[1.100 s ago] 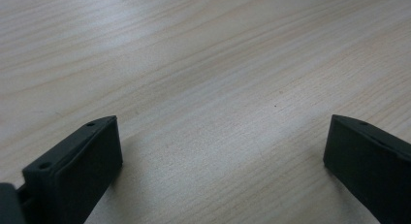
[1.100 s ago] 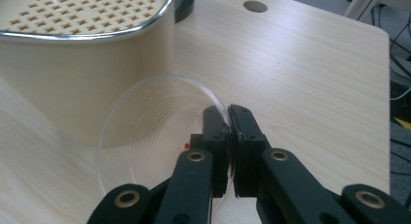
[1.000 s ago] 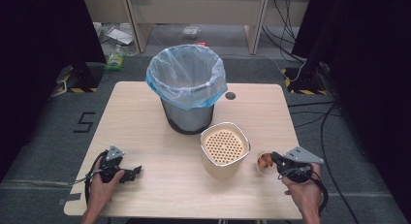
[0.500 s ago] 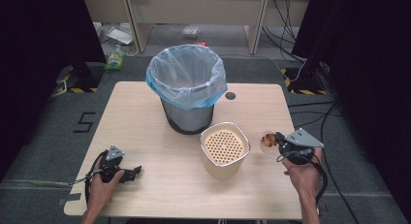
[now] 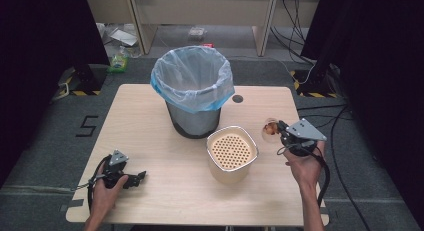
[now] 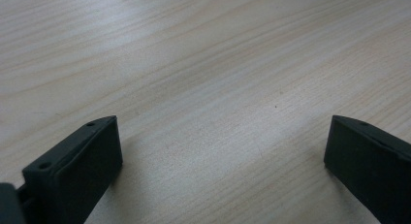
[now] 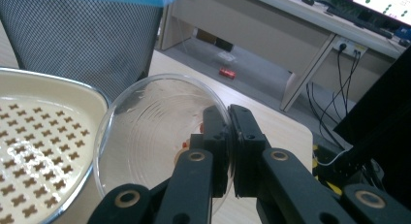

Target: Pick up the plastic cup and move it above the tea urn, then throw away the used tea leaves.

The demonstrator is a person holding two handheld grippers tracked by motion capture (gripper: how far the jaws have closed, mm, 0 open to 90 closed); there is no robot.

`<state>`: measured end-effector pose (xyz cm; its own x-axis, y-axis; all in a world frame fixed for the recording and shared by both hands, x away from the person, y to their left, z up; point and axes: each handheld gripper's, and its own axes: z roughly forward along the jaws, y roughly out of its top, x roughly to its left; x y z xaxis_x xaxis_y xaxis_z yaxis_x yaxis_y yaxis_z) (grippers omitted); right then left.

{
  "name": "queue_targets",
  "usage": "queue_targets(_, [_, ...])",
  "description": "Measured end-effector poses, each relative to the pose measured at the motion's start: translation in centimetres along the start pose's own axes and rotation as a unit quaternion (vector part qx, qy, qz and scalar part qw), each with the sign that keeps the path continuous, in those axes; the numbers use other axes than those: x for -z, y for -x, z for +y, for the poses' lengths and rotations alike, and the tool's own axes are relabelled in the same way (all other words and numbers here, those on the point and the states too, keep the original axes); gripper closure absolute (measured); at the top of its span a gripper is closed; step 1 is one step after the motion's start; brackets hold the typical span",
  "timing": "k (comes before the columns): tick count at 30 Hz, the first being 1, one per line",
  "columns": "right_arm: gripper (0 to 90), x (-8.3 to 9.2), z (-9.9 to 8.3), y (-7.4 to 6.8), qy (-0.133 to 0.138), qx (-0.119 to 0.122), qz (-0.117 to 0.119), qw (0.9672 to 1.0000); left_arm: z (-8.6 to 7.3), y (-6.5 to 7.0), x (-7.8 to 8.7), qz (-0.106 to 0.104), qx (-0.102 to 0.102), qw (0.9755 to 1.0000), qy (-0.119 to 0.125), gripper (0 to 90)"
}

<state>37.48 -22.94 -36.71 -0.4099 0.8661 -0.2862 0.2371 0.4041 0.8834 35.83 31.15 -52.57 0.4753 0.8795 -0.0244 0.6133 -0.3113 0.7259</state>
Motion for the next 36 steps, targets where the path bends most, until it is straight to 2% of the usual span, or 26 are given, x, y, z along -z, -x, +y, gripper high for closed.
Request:
queue_targets(11, [86.7, -0.2, 1.5, -1.1, 0.025, 0.026, 0.0, 0.9994, 0.0, 0.0, 0.0, 0.0, 0.0, 1.0, 0.0, 0.0])
queue_targets(14, [86.7, -0.4, 2.0, -1.7, 0.039, 0.039, 0.003, 0.9985, 0.0, 0.0, 0.0, 0.0, 0.0, 1.0, 0.0, 0.0])
queue_targets(15, [86.8, -0.6, 2.3, -2.1, 0.049, 0.05, 0.003, 0.9976, 0.0, 0.0, 0.0, 0.0, 0.0, 1.0, 0.0, 0.0])
queue_targets(16, [86.8, -0.6, 2.3, -2.1, 0.049, 0.05, 0.003, 0.9976, 0.0, 0.0, 0.0, 0.0, 0.0, 1.0, 0.0, 0.0])
queue_targets(18, [86.7, -0.9, 2.9, -2.9, 0.061, 0.068, 0.004, 0.9958, 0.0, 0.0, 0.0, 0.0, -0.001, 1.0, 0.0, 0.0])
queue_targets(20, [86.7, -1.0, 3.1, -3.2, 0.066, 0.075, 0.002, 0.995, 0.0, 0.0, 0.0, 0.0, 0.0, 1.0, 0.0, 0.0])
queue_targets(21, [86.7, -1.3, 3.6, -4.0, 0.078, 0.105, 0.0, 0.9915, 0.0, 0.0, 0.0, 0.0, -0.001, 1.0, 0.0, 0.0])
queue_targets(22, [86.7, -1.3, 3.6, -4.0, 0.078, 0.105, 0.0, 0.9915, 0.0, 0.0, 0.0, 0.0, 0.0, 1.0, 0.0, 0.0])
queue_targets(23, [86.8, -1.5, 3.8, -4.9, 0.09, 0.129, -0.005, 0.9875, 0.0, 0.0, 0.0, 0.0, -0.001, 1.0, 0.0, 0.0])
queue_targets(25, [86.8, -1.6, 3.8, -5.0, 0.093, 0.137, -0.007, 0.9863, 0.0, 0.0, 0.0, 0.0, -0.001, 1.0, 0.0, 0.0])
queue_targets(26, [86.8, -1.6, 3.9, -5.4, 0.098, 0.149, -0.011, 0.9838, 0.0, 0.0, 0.0, 0.0, -0.001, 1.0, 0.0, 0.0])
queue_targets(27, [86.8, -1.7, 3.8, -6.3, 0.102, 0.176, -0.021, 0.979, 0.0, 0.0, 0.0, 0.0, -0.001, 1.0, 0.0, 0.0])
queue_targets(28, [86.8, -1.7, 3.8, -6.3, 0.102, 0.176, -0.021, 0.979, 0.0, 0.0, 0.0, 0.0, -0.001, 1.0, 0.0, 0.0])
queue_targets(29, [87.0, -1.7, 3.6, -6.9, 0.107, 0.2, -0.033, 0.9734, 0.0, 0.0, 0.0, 0.0, -0.001, 1.0, 0.0, 0.0])
queue_targets(30, [87.0, -1.7, 3.6, -6.9, 0.107, 0.2, -0.033, 0.9734, 0.0, 0.0, 0.0, 0.0, -0.001, 1.0, 0.0, 0.0])
queue_targets(31, [86.9, -1.5, 3.4, -7.4, 0.116, 0.218, -0.043, 0.9682, 0.0, 0.0, 0.0, 0.0, -0.001, 1.0, 0.0, 0.0])
queue_targets(32, [86.9, -1.5, 3.4, -7.4, 0.116, 0.218, -0.043, 0.9682, 0.0, 0.0, 0.0, 0.0, -0.001, 1.0, 0.0, 0.0])
queue_targets(34, [87.1, -0.8, 3.5, -8.6, 0.12, 0.25, -0.054, 0.9594, 0.0, 0.0, 0.0, 0.0, -0.001, 1.0, 0.0, 0.0])
queue_targets(35, [87.1, -0.9, 3.4, -8.8, 0.12, 0.257, -0.059, 0.9573, 0.0, 0.0, 0.0, 0.0, -0.001, 1.0, 0.0, 0.0])
queue_targets(36, [87.2, -1.0, 3.2, -9.0, 0.122, 0.267, -0.066, 0.9537, 0.0, 0.0, 0.0, 0.0, -0.001, 1.0, 0.0, 0.0])
